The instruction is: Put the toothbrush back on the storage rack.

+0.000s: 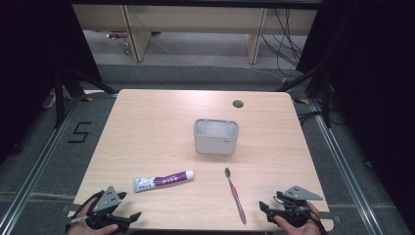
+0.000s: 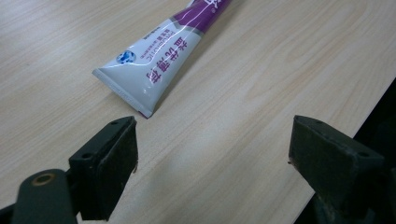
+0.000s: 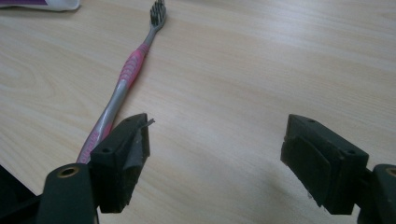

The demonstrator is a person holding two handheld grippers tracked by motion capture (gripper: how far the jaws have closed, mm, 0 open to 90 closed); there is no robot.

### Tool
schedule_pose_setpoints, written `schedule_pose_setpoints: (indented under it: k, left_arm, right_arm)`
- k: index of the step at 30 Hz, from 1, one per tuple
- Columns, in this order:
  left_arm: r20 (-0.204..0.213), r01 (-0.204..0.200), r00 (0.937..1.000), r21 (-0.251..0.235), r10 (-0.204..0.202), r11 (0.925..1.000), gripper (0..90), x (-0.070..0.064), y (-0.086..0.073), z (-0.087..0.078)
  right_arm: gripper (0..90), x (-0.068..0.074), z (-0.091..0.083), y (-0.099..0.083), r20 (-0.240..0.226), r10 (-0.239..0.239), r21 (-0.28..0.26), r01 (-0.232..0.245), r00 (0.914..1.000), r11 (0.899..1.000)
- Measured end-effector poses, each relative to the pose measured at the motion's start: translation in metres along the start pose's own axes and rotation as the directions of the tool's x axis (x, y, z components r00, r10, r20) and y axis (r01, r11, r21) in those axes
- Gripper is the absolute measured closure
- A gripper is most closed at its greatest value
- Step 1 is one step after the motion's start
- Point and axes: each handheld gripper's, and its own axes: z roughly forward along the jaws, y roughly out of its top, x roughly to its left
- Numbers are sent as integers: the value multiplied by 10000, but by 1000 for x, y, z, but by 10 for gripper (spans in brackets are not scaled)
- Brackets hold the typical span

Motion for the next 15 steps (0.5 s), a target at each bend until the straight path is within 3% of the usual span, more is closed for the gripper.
schedule_pose_setpoints:
  k: [2, 4, 6, 7, 10, 11, 12, 15]
  left_arm:
    - [-138, -106, 9998, 92, 108, 9999, 153, 1, 0, -1]
    - [-101, 48, 9999, -43, -49, 10000, 153, 0, 0, 0]
    - [-80, 55, 10000, -22, -55, 10000, 154, 0, 0, 0]
    - [-187, -165, 9997, 122, 167, 9998, 154, 2, 0, -1]
    - [-271, -57, 9996, 95, 59, 9999, 154, 1, 0, 0]
    - [-282, -52, 9996, 94, 55, 9999, 154, 1, 0, 0]
    - [-280, -55, 9996, 93, 57, 9999, 154, 1, 0, 0]
    - [-264, -69, 9996, 97, 72, 9999, 154, 1, 0, 0]
  right_arm:
    - [237, 1, 0, 1, 36, -79, -31, 79, 10000, 10000]
    - [237, 1, 2, 1, -4, -242, -83, 242, 9997, 9997]
    - [237, 3, 2, 2, -347, -38, 93, 42, 9994, 9999]
    - [236, 4, 1, 2, -113, -52, 13, 52, 9999, 10000]
    - [230, 5, -1, 4, 27, -209, 104, 209, 9998, 9997]
    - [221, 9, 0, 4, -146, 177, 163, -175, 9997, 9997]
    - [207, 8, 0, 5, -187, -194, 41, 195, 9996, 9998]
    - [221, 10, 1, 8, -244, -170, 63, 172, 9996, 9998]
